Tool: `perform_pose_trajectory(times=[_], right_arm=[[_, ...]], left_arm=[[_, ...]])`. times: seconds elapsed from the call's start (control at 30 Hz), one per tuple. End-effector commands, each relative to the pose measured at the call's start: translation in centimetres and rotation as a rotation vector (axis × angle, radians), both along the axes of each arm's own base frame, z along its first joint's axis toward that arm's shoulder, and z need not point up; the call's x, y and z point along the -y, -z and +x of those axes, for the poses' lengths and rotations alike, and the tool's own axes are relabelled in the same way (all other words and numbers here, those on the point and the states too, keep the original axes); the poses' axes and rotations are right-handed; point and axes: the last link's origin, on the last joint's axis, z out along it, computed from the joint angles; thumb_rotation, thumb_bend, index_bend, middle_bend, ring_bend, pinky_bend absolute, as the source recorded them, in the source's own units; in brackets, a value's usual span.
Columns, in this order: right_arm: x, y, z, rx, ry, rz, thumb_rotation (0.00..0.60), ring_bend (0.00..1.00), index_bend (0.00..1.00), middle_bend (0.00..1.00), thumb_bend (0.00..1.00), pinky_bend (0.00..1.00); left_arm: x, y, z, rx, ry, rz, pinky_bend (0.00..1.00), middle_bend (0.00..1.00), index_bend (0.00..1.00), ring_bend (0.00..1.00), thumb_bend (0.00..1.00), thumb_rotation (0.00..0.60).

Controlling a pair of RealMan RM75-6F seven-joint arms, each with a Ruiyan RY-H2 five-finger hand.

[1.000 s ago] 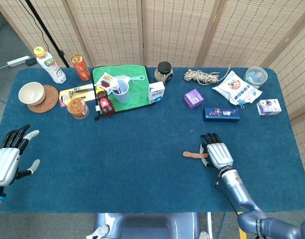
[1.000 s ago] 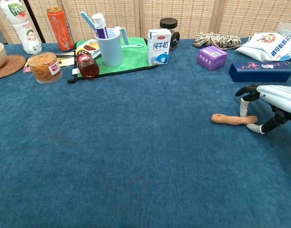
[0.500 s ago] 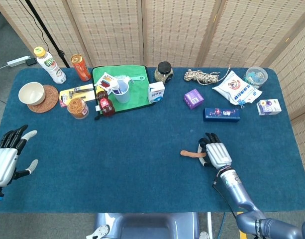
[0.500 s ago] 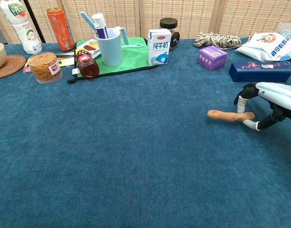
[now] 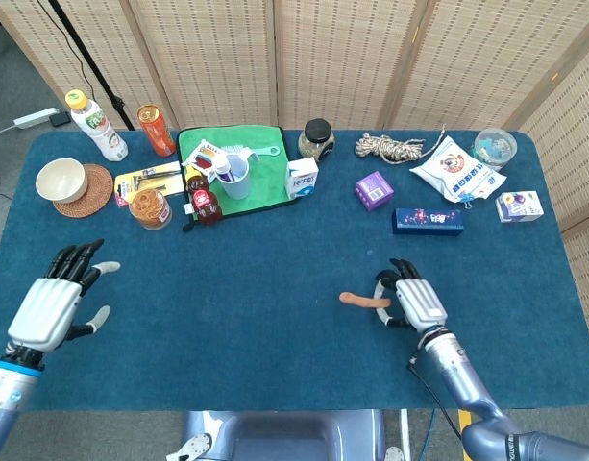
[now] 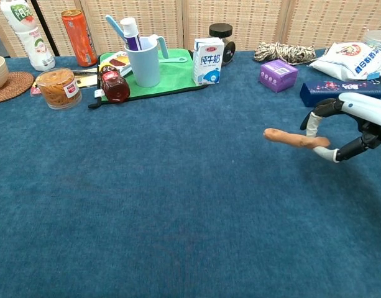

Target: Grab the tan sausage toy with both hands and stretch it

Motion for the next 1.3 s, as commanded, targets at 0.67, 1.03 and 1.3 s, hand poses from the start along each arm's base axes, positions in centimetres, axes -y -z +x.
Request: perform_pose_trajectory(times=[0.67, 1.03, 1.3], right_arm=[[-1.2, 0.3, 8.3, 0.223, 0.017, 0.113, 0.6, 0.03, 0.69, 0.28, 0.45, 0.0], [-1.6, 0.8, 10.3, 0.305, 0.032, 0.156, 0.6, 0.03, 0.68, 0.28, 0.45, 0.0], [-1.8, 1.4, 11.2, 0.34, 0.035, 0.195, 0.6, 0.03, 0.68, 0.28, 0.45, 0.0]], left_arm=[[-4.4, 7.6, 6.7, 0.035, 0.394, -0.15, 0.0, 0.03, 0.35, 0.0, 0.29, 0.6], [-5.3, 10.3, 8.9, 0.11, 0.447, -0.188, 0.0, 0.03, 0.34, 0.0, 0.27, 0.6], [-5.7, 12.3, 10.6, 0.143, 0.474, -0.231, 0.0, 0.03, 0.34, 0.0, 0.27, 0.6]])
